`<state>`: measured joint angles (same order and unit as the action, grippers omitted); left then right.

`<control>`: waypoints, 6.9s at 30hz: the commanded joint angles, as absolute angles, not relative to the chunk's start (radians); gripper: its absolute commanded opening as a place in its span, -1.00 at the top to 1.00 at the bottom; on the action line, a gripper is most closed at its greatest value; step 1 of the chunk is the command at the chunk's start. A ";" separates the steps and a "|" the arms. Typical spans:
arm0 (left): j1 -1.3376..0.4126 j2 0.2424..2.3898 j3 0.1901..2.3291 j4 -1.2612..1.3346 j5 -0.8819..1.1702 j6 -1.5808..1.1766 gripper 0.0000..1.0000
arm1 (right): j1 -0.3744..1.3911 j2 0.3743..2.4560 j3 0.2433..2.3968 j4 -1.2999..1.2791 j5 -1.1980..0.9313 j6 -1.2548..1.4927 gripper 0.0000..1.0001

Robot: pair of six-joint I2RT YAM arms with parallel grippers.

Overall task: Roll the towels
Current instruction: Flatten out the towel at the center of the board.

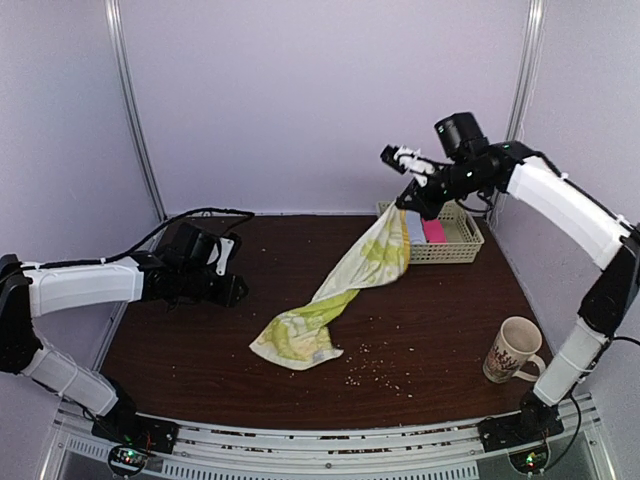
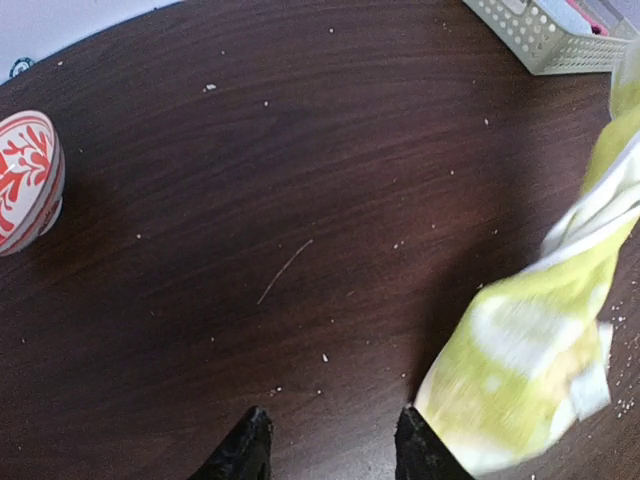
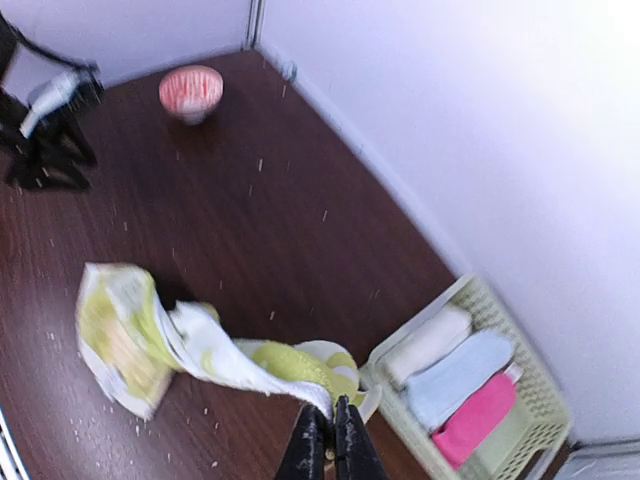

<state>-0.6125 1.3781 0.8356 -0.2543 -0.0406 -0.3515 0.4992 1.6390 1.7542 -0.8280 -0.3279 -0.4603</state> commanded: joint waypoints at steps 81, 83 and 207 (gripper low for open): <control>-0.704 2.199 1.556 -0.575 0.372 0.009 0.49 | 0.677 1.414 1.130 -1.011 -0.459 -0.703 1.00; -0.711 2.208 1.560 -0.583 0.365 0.018 0.58 | 0.675 1.417 1.125 -1.005 -0.464 -0.702 1.00; -1.267 2.190 1.504 -0.452 0.073 0.563 0.52 | 0.086 1.297 1.190 -0.923 -0.841 -0.683 1.00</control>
<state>-1.2507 2.1517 1.5173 -0.4549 0.1272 0.5346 0.0891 1.2919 1.1889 -0.9379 -0.8333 -0.6827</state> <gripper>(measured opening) 0.329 0.013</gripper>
